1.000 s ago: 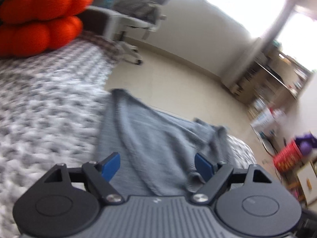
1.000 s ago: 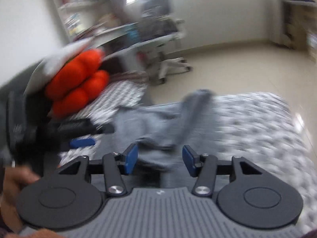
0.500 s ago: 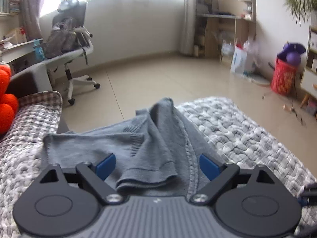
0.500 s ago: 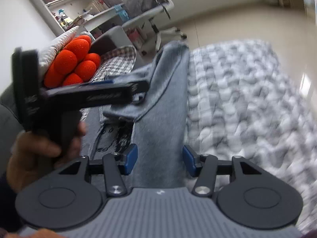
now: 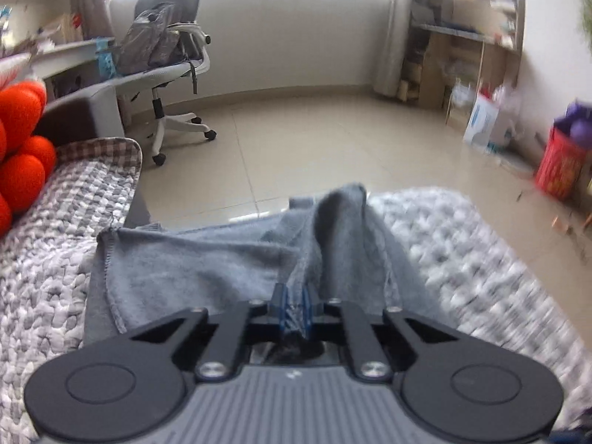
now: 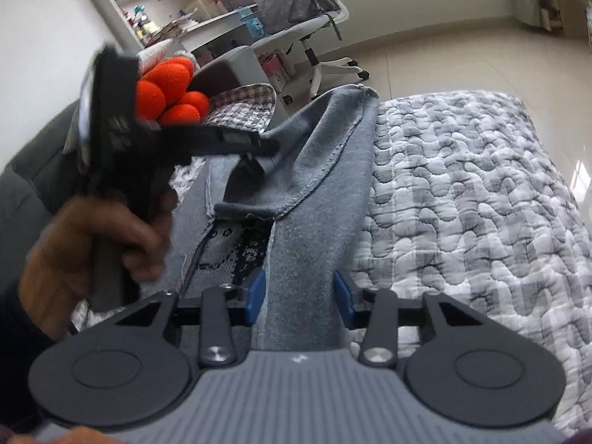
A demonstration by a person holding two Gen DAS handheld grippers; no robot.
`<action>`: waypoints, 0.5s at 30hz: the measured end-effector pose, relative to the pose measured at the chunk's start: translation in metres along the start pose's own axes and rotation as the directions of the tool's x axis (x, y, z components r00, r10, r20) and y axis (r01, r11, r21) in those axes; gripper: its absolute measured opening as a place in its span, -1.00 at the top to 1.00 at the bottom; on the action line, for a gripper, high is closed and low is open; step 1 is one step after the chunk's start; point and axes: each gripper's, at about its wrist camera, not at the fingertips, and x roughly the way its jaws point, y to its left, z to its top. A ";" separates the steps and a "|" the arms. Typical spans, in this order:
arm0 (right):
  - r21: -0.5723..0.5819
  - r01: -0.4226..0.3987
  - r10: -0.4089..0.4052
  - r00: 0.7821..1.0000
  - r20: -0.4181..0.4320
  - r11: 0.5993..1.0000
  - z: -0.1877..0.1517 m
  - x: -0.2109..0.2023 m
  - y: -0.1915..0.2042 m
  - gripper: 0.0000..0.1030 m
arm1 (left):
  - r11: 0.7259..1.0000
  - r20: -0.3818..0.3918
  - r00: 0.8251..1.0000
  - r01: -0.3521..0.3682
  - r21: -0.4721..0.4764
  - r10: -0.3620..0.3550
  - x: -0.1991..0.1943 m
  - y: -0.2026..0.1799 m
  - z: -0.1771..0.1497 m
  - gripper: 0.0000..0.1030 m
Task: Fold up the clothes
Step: 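Grasp the ribbed sweater hem with the left gripper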
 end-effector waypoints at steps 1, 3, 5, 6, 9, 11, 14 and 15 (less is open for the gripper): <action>-0.018 0.007 -0.007 1.000 0.000 1.000 -0.001 0.001 0.003 0.16 | 1.000 0.002 1.000 0.000 -0.014 0.000 -0.001 0.003 0.003 0.82; -0.059 0.019 -0.018 1.000 0.010 0.998 -0.004 0.001 0.010 0.15 | 0.998 -0.004 1.000 0.014 -0.057 -0.014 -0.006 0.012 0.012 0.83; -0.091 0.010 -0.008 1.000 0.018 0.996 -0.007 -0.001 0.017 0.15 | 0.994 0.012 1.000 0.019 -0.105 -0.018 -0.011 0.025 0.018 0.96; -0.108 0.009 -0.007 1.000 0.021 0.994 -0.009 -0.002 0.019 0.15 | 0.992 0.019 1.000 0.011 -0.124 -0.009 -0.012 0.031 0.020 0.96; -0.164 0.044 -0.040 0.999 0.025 0.986 -0.014 -0.001 0.027 0.15 | 0.985 0.023 0.999 -0.029 -0.168 0.033 -0.009 0.049 0.022 0.96; -0.216 0.084 -0.079 0.996 0.031 0.973 -0.018 0.001 0.033 0.15 | 0.982 -0.019 0.998 -0.058 -0.182 0.055 0.000 0.057 0.013 0.96; -0.248 0.096 -0.089 0.995 0.042 0.964 -0.021 0.001 0.037 0.15 | 0.968 -0.056 0.998 -0.006 -0.251 -0.008 0.006 0.070 -0.006 0.83; -0.253 0.094 -0.086 0.995 0.045 0.963 -0.021 -0.001 0.037 0.15 | 0.958 -0.063 0.997 0.014 -0.286 -0.034 0.007 0.075 -0.011 0.73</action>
